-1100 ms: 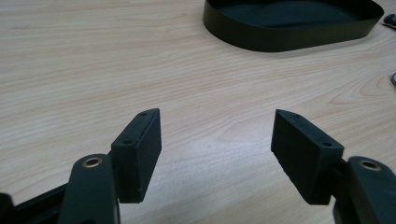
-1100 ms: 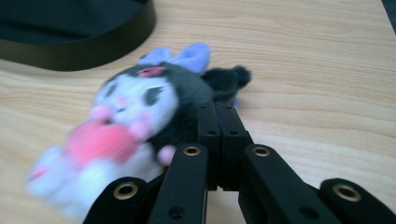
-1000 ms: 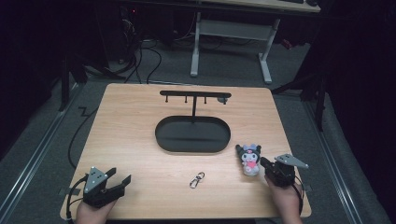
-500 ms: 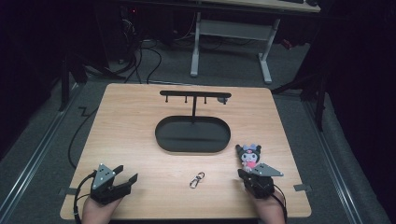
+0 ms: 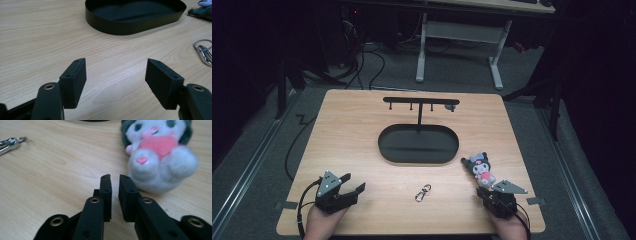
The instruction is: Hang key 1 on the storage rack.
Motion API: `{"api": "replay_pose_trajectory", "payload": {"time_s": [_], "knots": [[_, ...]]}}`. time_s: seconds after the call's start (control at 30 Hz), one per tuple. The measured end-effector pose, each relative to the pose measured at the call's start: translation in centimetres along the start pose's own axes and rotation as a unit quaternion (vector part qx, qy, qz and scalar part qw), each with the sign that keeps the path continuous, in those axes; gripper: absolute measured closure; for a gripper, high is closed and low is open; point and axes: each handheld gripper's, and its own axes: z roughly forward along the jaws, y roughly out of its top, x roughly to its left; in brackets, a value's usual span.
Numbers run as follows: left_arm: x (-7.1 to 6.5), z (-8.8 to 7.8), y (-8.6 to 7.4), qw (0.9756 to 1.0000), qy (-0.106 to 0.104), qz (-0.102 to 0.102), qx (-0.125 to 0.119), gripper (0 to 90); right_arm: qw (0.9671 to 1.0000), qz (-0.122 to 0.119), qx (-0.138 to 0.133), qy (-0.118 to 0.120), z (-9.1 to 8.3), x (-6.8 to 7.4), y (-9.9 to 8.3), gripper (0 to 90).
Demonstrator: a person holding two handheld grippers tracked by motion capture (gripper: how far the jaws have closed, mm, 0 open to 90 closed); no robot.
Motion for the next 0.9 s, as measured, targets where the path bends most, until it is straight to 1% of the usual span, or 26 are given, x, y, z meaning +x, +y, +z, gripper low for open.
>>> {"api": "replay_pose_trajectory", "payload": {"time_s": [0.03, 0.13, 0.23, 0.27, 0.3, 0.33, 0.37, 0.4, 0.43, 0.47, 0.5, 0.53, 0.6, 0.63, 0.8, 0.9], "knots": [[-0.1, 0.2, 0.1, 1.0, -0.002, 0.001, 0.001, 34.0, 1.0, 0.002, 0.001, 0.0, -0.1, 0.1, -0.1, 78.2], [-0.4, 0.8, 0.2, 0.9998, -0.01, 0.011, 0.009, 34.0, 0.9999, 0.005, 0.001, 0.009, -0.3, 0.1, -0.2, 74.5], [-0.7, 1.3, 0.2, 0.9993, -0.02, 0.028, 0.017, 33.9, 0.9996, 0.007, 0.017, 0.022, -0.2, 0.2, -0.1, 69.1], [-0.7, 1.3, 0.2, 0.9993, -0.02, 0.028, 0.017, 33.9, 0.9996, 0.007, 0.017, 0.022, -0.2, 0.2, -0.1, 69.1], [-1.0, 1.5, 0.2, 0.9988, -0.02, 0.041, 0.019, 33.9, 0.9991, 0.011, 0.029, 0.03, 0.0, 0.3, 0.1, 68.7], [-1.0, 1.5, 0.2, 0.9988, -0.02, 0.041, 0.019, 33.9, 0.9988, 0.012, 0.036, 0.03, 0.1, 0.4, 0.2, 68.7], [-1.0, 1.5, 0.2, 0.9986, -0.022, 0.044, 0.02, 33.9, 0.9988, 0.012, 0.036, 0.03, 0.1, 0.4, 0.2, 68.7], [-1.1, 1.5, 0.1, 0.9984, -0.024, 0.048, 0.02, 33.8, 0.9987, 0.004, 0.046, 0.022, 0.2, 0.6, 0.6, 67.6], [-1.2, 1.4, 0.1, 0.9984, -0.025, 0.047, 0.02, 33.8, 0.9985, 0.005, 0.051, 0.02, 0.3, 0.7, 0.7, 67.2], [-1.2, 1.4, 0.2, 0.9985, -0.029, 0.044, 0.018, 33.5, 0.998, 0.01, 0.058, 0.025, 0.4, 0.8, 0.9, 66.0], [-1.2, 1.3, 0.2, 0.9985, -0.031, 0.043, 0.015, 33.5, 0.9976, 0.006, 0.063, 0.028, 0.4, 0.9, 1.1, 63.7], [-1.2, 1.3, 0.2, 0.9985, -0.031, 0.043, 0.015, 33.3, 0.9976, 0.006, 0.063, 0.028, 0.4, 0.9, 1.1, 63.7], [-1.4, 1.1, 0.4, 0.9984, -0.032, 0.045, 0.01, 33.3, 0.9967, -0.007, 0.077, 0.023, 0.5, 1.3, 1.5, 60.3], [-1.5, 1.0, 0.5, 0.9984, -0.033, 0.046, 0.009, 33.3, 0.9966, -0.009, 0.079, 0.022, 0.6, 1.3, 1.7, 58.9], [-1.6, 0.9, 0.5, 0.9982, -0.034, 0.049, 0.007, 33.1, 0.9947, 0.005, 0.098, 0.032, 1.0, 1.4, 2.1, 55.7], [-1.5, 0.9, 0.4, 0.9981, -0.035, 0.05, 0.008, 33.1, 0.9934, -0.007, 0.11, 0.032, 1.1, 1.6, 2.5, 52.5]]}}
